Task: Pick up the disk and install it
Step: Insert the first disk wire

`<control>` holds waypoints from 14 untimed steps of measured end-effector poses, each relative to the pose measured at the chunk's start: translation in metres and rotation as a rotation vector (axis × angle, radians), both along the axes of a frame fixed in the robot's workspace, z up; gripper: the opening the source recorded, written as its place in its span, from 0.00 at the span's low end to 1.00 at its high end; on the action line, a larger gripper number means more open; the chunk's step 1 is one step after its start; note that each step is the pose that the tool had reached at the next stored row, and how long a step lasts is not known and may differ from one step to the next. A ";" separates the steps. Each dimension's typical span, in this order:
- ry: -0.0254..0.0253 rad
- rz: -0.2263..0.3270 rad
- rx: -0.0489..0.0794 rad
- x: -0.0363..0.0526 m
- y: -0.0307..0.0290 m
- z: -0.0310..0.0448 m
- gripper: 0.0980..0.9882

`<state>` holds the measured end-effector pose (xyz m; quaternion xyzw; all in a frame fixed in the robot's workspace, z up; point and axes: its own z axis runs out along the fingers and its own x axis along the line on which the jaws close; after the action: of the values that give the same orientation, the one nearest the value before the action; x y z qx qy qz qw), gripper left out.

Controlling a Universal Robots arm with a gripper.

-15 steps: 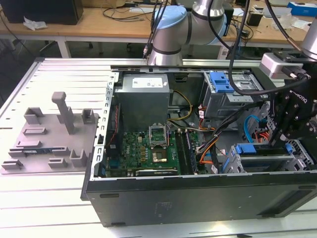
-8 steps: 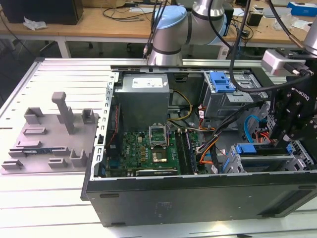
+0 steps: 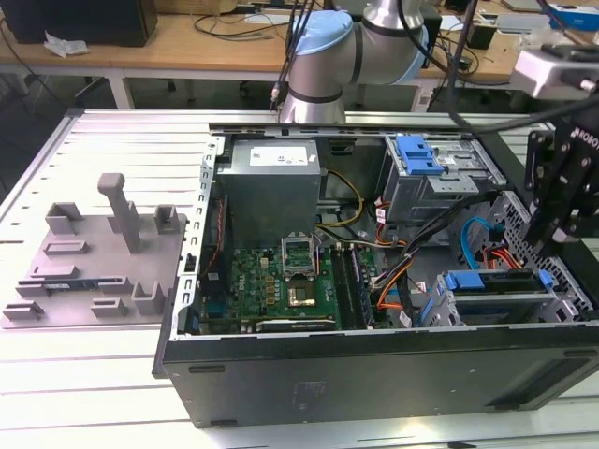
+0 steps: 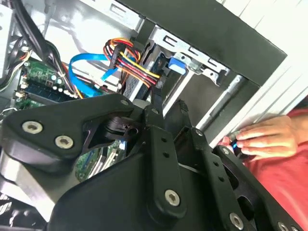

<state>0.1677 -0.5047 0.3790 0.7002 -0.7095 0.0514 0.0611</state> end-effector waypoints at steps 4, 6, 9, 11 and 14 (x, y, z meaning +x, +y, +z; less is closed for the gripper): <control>0.0000 0.000 -0.027 0.0000 0.0095 0.0055 0.23; 0.0001 0.000 -0.030 0.0000 0.0104 0.0053 0.23; 0.0000 0.001 -0.031 0.0000 0.0104 0.0055 0.23; 0.0000 0.002 -0.031 0.0000 0.0104 0.0055 0.23; 0.0000 0.002 -0.031 0.0000 0.0104 0.0056 0.23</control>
<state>0.1677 -0.4943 0.3846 0.7000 -0.7077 0.0624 0.0718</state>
